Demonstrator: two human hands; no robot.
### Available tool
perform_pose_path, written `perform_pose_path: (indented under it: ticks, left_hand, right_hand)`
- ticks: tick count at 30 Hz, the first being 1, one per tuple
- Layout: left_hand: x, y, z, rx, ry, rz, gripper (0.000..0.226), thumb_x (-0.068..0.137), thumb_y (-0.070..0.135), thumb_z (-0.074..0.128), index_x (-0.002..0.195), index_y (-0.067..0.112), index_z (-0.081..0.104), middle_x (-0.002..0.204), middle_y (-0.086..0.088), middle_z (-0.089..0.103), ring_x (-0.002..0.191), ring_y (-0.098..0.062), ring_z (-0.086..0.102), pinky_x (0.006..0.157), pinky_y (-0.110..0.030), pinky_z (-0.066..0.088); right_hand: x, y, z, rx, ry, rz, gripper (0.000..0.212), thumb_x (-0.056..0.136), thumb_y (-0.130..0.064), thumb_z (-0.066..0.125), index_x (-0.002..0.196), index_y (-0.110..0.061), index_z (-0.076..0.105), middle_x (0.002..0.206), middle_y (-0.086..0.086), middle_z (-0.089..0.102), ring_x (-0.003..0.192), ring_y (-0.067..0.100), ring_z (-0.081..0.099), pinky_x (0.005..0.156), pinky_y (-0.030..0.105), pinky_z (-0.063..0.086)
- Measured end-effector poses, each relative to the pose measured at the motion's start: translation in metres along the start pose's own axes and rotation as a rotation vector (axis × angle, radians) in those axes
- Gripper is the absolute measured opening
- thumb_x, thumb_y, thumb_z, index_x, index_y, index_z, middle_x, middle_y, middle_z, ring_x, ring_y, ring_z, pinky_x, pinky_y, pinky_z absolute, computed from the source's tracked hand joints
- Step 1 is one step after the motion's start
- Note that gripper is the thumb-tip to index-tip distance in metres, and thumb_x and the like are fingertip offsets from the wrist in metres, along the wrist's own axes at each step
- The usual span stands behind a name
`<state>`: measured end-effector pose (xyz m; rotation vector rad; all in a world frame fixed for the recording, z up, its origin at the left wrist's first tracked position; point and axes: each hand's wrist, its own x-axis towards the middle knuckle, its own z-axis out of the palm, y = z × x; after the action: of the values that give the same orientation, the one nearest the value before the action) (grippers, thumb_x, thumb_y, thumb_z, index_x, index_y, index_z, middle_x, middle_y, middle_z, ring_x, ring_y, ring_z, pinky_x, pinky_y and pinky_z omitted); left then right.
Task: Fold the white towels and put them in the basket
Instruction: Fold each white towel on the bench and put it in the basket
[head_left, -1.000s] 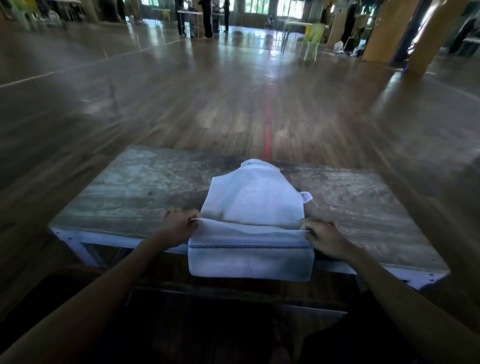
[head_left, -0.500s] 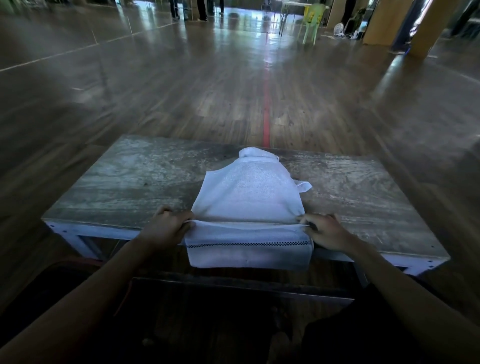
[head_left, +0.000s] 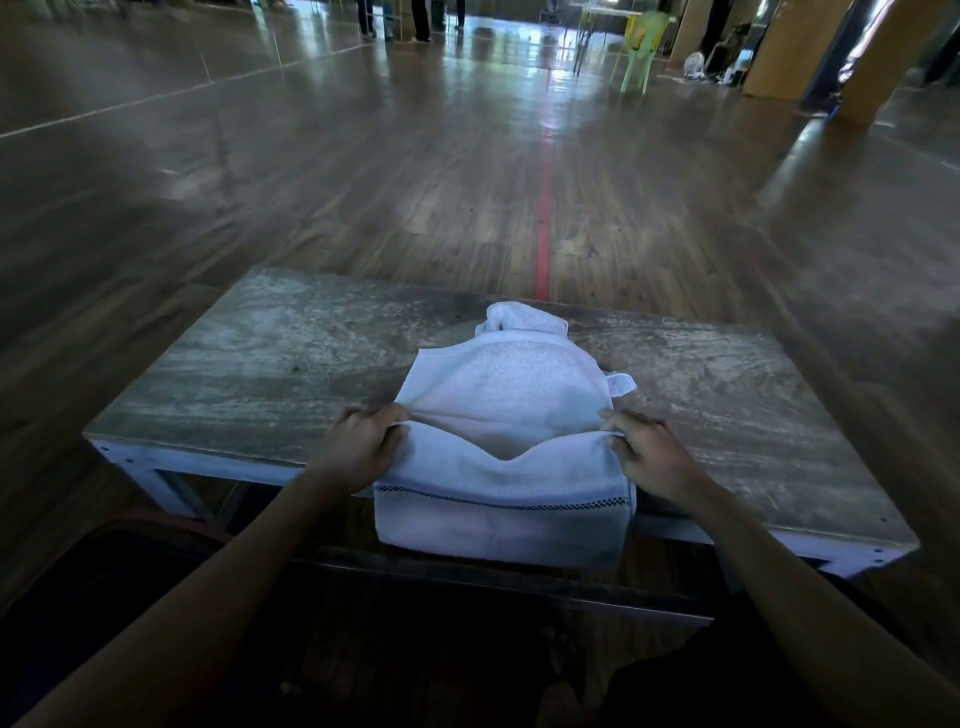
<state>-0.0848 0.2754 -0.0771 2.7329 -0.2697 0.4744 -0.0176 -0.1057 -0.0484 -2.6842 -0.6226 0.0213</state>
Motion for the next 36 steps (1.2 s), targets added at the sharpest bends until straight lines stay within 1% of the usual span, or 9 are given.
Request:
perform_pose_path:
  ticks: [4, 7, 9, 13, 16, 21, 25, 30, 36]
  left_hand:
    - [-0.002, -0.004, 0.003, 0.032, -0.164, -0.020, 0.073, 0.080, 0.052, 0.016, 0.126, 0.010, 0.054, 0.114, -0.010, 0.068, 0.099, -0.030, 0.064, 0.094, -0.036, 0.039]
    - [-0.011, -0.009, -0.004, 0.089, -0.182, 0.054, 0.067, 0.083, 0.049, 0.014, 0.119, 0.011, 0.055, 0.103, -0.011, 0.070, 0.093, -0.030, 0.065, 0.098, -0.034, 0.034]
    - [-0.021, -0.007, -0.015, 0.120, -0.180, 0.133, 0.050, 0.086, 0.045, 0.017, 0.104, 0.015, 0.054, 0.086, -0.009, 0.070, 0.081, -0.030, 0.065, 0.093, -0.034, 0.036]
    - [-0.029, 0.013, -0.045, 0.100, -0.111, 0.203, 0.025, 0.087, 0.038, 0.028, 0.083, 0.020, 0.045, 0.058, -0.005, 0.058, 0.061, -0.030, 0.058, 0.068, -0.030, 0.033]
    - [-0.017, 0.026, -0.069, -0.067, -0.020, 0.188, 0.022, 0.085, 0.035, 0.039, 0.074, 0.019, 0.050, 0.054, -0.004, 0.054, 0.055, -0.028, 0.055, 0.056, -0.031, 0.030]
    - [0.017, 0.031, -0.081, -0.511, 0.001, 0.028, 0.022, 0.082, 0.030, 0.046, 0.066, 0.015, 0.050, 0.062, -0.003, 0.052, 0.056, -0.021, 0.050, 0.053, -0.032, 0.035]
    - [0.047, 0.009, -0.055, -0.359, -0.037, -0.090, 0.026, 0.082, 0.041, 0.043, 0.070, 0.020, 0.053, 0.065, 0.003, 0.055, 0.057, -0.007, 0.047, 0.055, -0.027, 0.033]
    - [0.073, -0.029, -0.011, -0.052, -0.134, -0.200, 0.028, 0.082, 0.035, 0.047, 0.083, 0.021, 0.071, 0.083, -0.003, 0.068, 0.081, -0.025, 0.061, 0.073, -0.031, 0.042]
    - [0.079, -0.047, 0.019, 0.015, -0.164, -0.304, 0.024, 0.088, 0.034, 0.060, 0.110, 0.030, 0.070, 0.109, -0.003, 0.068, 0.100, -0.028, 0.062, 0.092, -0.044, 0.045]
  right_hand:
    - [-0.003, -0.001, 0.005, 0.042, -0.167, 0.026, 0.019, 0.095, -0.016, 0.049, 0.114, -0.013, 0.055, 0.118, 0.008, 0.063, 0.100, 0.021, 0.060, 0.093, 0.036, 0.041]
    - [-0.011, 0.006, 0.006, -0.008, -0.193, -0.023, 0.010, 0.095, -0.019, 0.050, 0.104, -0.019, 0.055, 0.116, 0.005, 0.066, 0.095, 0.019, 0.064, 0.095, 0.041, 0.041]
    - [-0.019, 0.008, 0.004, -0.038, -0.188, -0.066, 0.011, 0.094, -0.022, 0.049, 0.103, -0.020, 0.056, 0.120, -0.001, 0.066, 0.108, 0.017, 0.061, 0.101, 0.046, 0.037]
    - [-0.036, 0.004, -0.010, 0.009, -0.107, -0.085, 0.020, 0.084, -0.032, 0.047, 0.094, -0.023, 0.061, 0.091, -0.008, 0.071, 0.088, 0.012, 0.066, 0.093, 0.052, 0.041]
    - [-0.039, -0.006, -0.040, 0.248, -0.047, -0.069, 0.009, 0.082, -0.025, 0.053, 0.084, -0.032, 0.059, 0.094, -0.012, 0.068, 0.093, 0.010, 0.064, 0.087, 0.041, 0.045]
    - [-0.023, -0.022, -0.082, 0.466, 0.037, -0.076, 0.028, 0.091, -0.003, 0.051, 0.073, -0.025, 0.056, 0.070, 0.014, 0.054, 0.063, 0.017, 0.044, 0.058, 0.028, 0.031]
    - [0.024, -0.011, -0.065, 0.395, 0.086, 0.043, 0.019, 0.091, -0.004, 0.054, 0.085, -0.019, 0.064, 0.081, 0.010, 0.065, 0.074, 0.020, 0.057, 0.065, 0.026, 0.039]
    - [0.071, -0.002, -0.036, 0.241, 0.055, 0.156, 0.009, 0.087, -0.004, 0.059, 0.087, -0.011, 0.065, 0.083, 0.005, 0.066, 0.077, 0.018, 0.059, 0.057, 0.011, 0.037]
    - [0.093, 0.010, -0.010, 0.145, 0.027, 0.283, 0.014, 0.083, -0.011, 0.064, 0.079, -0.025, 0.064, 0.083, 0.004, 0.070, 0.080, 0.021, 0.065, 0.072, 0.037, 0.051]
